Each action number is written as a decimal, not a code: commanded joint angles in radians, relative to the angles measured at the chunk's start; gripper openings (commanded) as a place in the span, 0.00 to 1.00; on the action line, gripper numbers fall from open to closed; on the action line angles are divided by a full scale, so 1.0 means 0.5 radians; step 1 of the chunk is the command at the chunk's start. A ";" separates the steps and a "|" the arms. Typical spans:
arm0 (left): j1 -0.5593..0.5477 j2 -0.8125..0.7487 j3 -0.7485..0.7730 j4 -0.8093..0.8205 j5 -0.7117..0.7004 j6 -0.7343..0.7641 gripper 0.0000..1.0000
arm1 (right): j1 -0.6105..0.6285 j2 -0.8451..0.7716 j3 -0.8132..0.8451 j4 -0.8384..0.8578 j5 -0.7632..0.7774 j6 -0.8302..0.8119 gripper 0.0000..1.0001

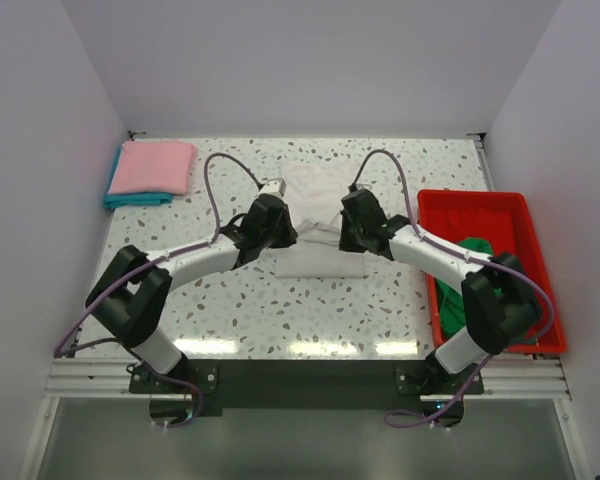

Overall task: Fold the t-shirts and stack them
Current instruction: Fold the tshirt

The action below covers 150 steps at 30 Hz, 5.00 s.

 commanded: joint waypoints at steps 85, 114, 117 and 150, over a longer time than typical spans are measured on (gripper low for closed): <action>0.155 0.798 0.657 -0.240 -0.360 0.042 0.45 | -0.428 0.442 0.400 0.269 -0.277 -0.104 0.48; 0.205 0.752 0.476 -0.474 -0.596 -0.062 0.41 | -0.474 0.598 0.127 0.208 -0.127 -0.006 0.14; 0.208 0.703 0.451 -0.461 -0.559 -0.035 0.41 | -0.481 0.565 0.112 0.196 -0.130 -0.018 0.07; 0.137 0.786 0.694 0.116 -0.041 0.245 0.31 | -0.131 0.957 0.894 0.238 -0.461 -0.119 0.21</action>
